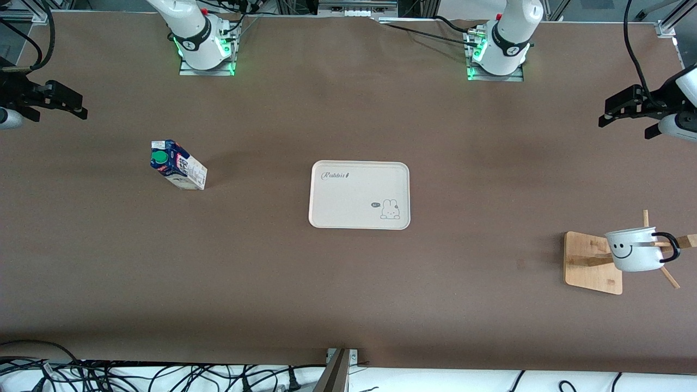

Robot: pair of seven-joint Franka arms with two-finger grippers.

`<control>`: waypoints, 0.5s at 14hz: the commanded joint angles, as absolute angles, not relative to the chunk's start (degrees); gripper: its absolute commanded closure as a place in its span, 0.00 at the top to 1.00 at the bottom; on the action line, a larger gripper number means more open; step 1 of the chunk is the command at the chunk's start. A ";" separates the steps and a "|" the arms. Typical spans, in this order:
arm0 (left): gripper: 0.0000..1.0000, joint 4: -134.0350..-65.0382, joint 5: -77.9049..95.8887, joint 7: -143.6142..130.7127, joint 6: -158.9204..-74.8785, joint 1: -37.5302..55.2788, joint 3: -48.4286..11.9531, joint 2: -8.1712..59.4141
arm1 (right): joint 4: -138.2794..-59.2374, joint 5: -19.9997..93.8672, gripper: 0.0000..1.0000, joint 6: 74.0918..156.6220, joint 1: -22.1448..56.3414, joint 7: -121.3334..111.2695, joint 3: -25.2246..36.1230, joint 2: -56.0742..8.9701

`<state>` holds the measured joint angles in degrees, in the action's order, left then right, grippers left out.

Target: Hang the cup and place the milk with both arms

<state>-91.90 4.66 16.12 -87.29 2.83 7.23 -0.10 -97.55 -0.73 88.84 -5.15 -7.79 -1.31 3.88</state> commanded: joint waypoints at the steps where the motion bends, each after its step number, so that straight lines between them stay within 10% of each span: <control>1: 1.00 -89.65 3.96 19.33 -85.87 1.58 7.03 1.05 | -97.47 -1.14 1.00 88.16 -5.89 -7.03 -2.11 4.13; 7: 1.00 -89.39 1.07 20.99 -85.08 3.24 5.98 1.41 | -97.47 -1.14 1.00 88.15 -5.89 -7.29 -2.11 4.13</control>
